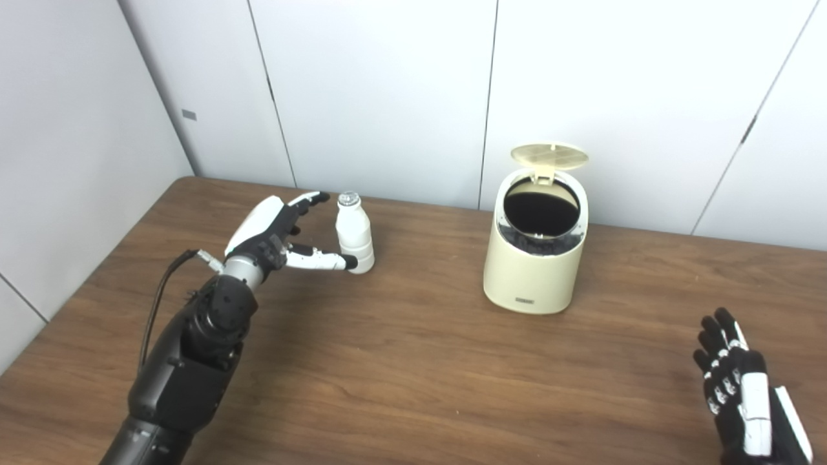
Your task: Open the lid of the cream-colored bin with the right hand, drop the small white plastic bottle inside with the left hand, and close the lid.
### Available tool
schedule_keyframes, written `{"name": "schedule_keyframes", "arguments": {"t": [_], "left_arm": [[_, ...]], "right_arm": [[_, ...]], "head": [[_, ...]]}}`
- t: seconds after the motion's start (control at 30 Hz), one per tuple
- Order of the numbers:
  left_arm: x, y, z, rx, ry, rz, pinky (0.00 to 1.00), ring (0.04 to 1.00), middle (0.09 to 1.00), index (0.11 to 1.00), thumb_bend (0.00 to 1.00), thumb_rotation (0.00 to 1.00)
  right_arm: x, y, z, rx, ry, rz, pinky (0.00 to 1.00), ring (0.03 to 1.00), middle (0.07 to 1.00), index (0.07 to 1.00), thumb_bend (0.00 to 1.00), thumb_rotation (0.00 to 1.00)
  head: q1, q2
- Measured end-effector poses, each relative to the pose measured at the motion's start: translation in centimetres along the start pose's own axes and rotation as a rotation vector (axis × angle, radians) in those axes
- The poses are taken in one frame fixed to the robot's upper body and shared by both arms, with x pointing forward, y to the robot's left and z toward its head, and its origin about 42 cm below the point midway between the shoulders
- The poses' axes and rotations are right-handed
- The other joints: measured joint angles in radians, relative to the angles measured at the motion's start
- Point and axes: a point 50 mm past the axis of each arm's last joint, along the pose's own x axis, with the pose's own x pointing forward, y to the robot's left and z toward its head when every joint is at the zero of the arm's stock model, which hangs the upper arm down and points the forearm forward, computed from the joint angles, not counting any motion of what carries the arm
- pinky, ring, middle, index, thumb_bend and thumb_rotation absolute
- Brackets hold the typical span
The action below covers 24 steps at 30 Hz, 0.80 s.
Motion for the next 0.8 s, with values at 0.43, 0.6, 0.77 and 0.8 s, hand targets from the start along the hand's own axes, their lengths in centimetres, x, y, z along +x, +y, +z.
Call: {"name": "schedule_keyframes", "arguments": {"t": [0.43,0.6,0.77,0.8], "left_arm": [[2.3,-0.7,1.2,0.029,0.001,-0.027,0.7,0.821,0.889,0.909,0.98,0.33],[2.4,-1.0,1.1,0.026,-0.002,-0.034,0.68,0.796,0.863,0.893,0.97,0.32],[2.5,-1.3,1.1,0.026,-0.003,-0.04,0.69,0.792,0.841,0.871,0.97,0.31],[2.5,-1.3,1.1,0.025,-0.003,-0.04,0.68,0.784,0.832,0.864,0.97,0.3]], "right_arm": [[0.0,0.0,0.0,0.001,0.0,-0.001,1.0,1.0,0.98,1.0,0.61,1.0],[0.0,0.0,0.0,0.001,0.0,-0.002,1.0,1.0,0.974,0.998,0.63,1.0],[0.0,0.0,0.0,0.0,0.001,-0.003,1.0,1.0,0.969,0.995,0.62,1.0],[0.0,0.0,0.0,0.0,0.001,-0.004,1.0,1.0,0.972,0.997,0.62,1.0]], "head": [[-0.012,0.008],[-0.014,0.011],[-0.015,0.014],[-0.015,0.014]]}}
